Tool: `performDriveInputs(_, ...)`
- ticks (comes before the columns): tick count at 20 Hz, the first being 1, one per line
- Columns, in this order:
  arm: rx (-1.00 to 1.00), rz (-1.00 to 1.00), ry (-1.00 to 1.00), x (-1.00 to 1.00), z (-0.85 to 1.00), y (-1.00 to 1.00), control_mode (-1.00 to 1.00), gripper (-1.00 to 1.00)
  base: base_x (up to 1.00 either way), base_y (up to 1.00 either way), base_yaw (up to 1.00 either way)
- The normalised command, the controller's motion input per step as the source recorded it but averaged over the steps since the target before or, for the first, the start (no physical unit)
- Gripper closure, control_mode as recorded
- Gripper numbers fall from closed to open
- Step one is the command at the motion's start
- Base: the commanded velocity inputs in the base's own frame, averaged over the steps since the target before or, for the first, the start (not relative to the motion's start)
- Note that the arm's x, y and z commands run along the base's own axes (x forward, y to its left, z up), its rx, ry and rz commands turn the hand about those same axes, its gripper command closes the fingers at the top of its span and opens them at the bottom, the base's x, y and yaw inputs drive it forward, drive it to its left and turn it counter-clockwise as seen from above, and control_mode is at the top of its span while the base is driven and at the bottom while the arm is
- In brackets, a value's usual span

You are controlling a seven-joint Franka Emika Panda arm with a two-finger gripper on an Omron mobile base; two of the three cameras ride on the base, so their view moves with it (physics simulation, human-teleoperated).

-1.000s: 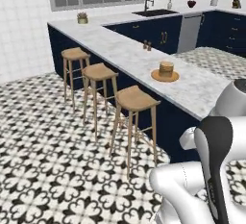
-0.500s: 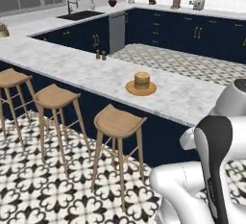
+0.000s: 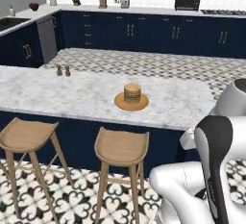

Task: Take the strawberry from the fridge and place it on top of the pancake, located on the dining counter.

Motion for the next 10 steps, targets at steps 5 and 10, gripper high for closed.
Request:
performDriveInputs(5, 0.00, 0.00, 0.00, 0.00, 0.00, 0.00, 1.00, 1.00, 0.40, 1.00, -0.55)
performDriveInputs(10, 0.00, 0.00, 0.00, 0.00, 0.00, 0.00, 1.00, 1.00, 0.25, 0.85, -0.47)
